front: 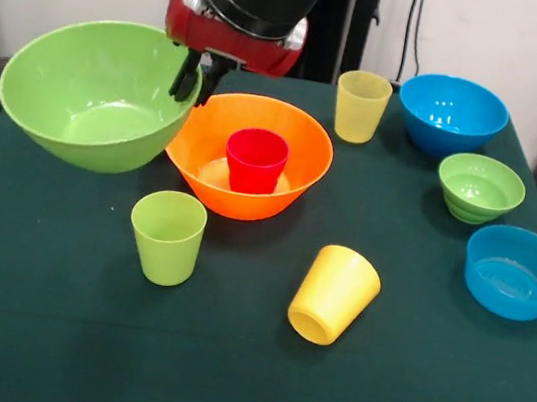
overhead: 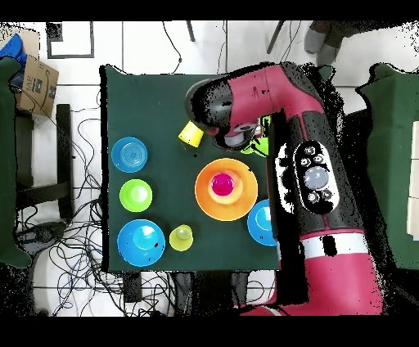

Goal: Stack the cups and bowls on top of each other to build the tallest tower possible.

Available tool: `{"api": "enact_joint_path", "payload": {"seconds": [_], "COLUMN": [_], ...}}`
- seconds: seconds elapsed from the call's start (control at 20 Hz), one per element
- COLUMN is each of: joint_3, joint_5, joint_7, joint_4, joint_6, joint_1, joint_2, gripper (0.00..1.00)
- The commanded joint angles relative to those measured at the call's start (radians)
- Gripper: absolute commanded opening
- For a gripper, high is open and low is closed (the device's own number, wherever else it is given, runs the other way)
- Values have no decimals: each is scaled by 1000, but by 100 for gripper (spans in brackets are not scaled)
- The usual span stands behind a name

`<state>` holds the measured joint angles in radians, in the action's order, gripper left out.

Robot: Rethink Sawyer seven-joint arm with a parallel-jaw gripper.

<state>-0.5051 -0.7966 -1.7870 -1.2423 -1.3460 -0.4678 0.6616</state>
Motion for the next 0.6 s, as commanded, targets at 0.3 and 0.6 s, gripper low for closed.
{"api": "enact_joint_path", "payload": {"seconds": [0.3, 0.6], "joint_3": [76, 106], "joint_5": [19, 45], "joint_7": [26, -53], "joint_4": [-179, -193], "joint_6": [-40, -27], "joint_1": [76, 119], "joint_2": [87, 86], "gripper": [0, 0]}}
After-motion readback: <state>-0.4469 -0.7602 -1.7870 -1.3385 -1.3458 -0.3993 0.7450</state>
